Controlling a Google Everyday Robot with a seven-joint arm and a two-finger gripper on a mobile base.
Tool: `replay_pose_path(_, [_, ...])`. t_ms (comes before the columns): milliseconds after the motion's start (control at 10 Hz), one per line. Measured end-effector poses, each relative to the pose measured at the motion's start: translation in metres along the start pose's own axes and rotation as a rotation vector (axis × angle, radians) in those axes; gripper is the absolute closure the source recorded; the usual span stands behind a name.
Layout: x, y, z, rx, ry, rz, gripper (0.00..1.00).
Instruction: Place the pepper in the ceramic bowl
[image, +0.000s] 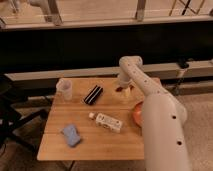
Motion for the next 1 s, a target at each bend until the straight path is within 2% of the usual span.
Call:
replay_pose_path(300, [0.006, -0.004, 0.000, 0.023, -0.046, 0.045, 0.20])
replay_pose_path(1000, [0.020, -0.002, -0.006, 0.082, -0.094, 0.149, 0.20])
